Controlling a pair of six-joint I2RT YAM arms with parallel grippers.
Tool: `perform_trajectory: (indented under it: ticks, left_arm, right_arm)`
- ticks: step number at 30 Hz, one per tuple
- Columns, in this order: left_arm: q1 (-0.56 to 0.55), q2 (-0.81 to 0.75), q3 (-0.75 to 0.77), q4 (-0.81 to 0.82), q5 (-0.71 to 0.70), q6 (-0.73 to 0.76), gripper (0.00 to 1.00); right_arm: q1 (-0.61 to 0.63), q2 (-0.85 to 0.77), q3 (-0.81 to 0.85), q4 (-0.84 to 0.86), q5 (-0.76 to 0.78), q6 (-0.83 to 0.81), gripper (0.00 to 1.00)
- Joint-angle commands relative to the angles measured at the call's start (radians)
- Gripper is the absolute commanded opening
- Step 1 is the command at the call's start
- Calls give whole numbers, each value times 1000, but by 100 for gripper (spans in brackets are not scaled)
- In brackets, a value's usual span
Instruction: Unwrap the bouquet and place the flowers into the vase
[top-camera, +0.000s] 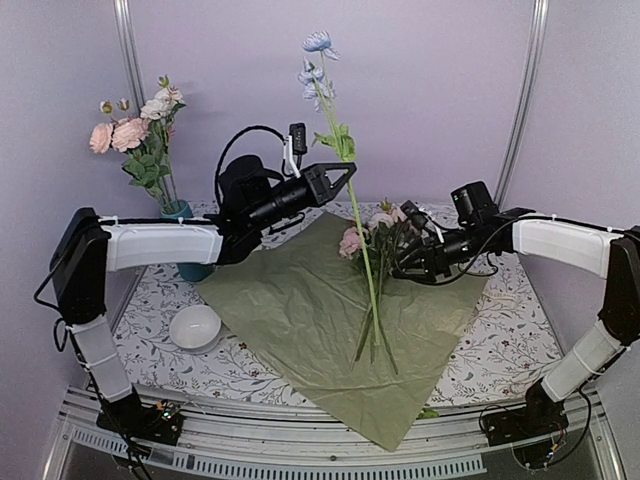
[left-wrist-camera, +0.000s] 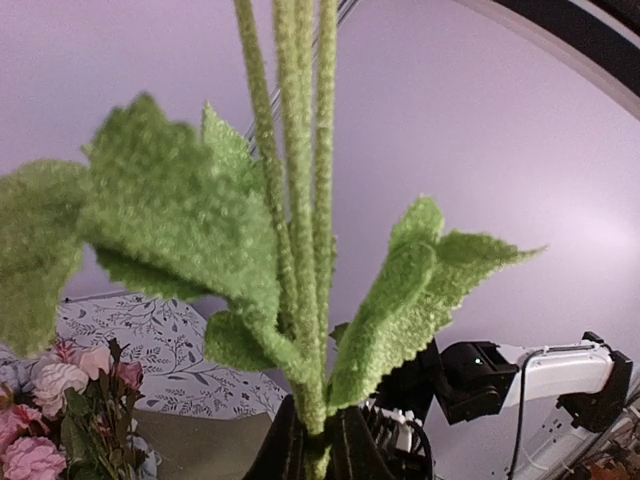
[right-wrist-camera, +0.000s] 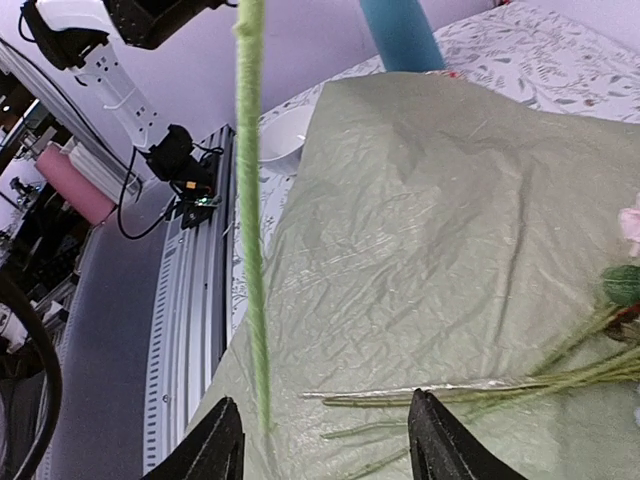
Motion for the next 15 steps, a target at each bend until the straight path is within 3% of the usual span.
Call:
perform_trajectory:
  ticks: [1,4,9,15]
  left_arm:
    - [26,-201,-18,-185,58,119,0]
    - [54,-311,-12,-365,50,217,0]
    - [142,-448,73,-682,-81,386,0]
    - [309,-510,202,-822,-185,496,0]
  right_arm:
    - [-111,-84,-56,6,-15,-71,60]
    - [-158,-83,-106,80,-16,-37,61]
    - [-169,-83,-128,99,56,-84,61]
    - [-169,-90,-163,136,86,-102,61]
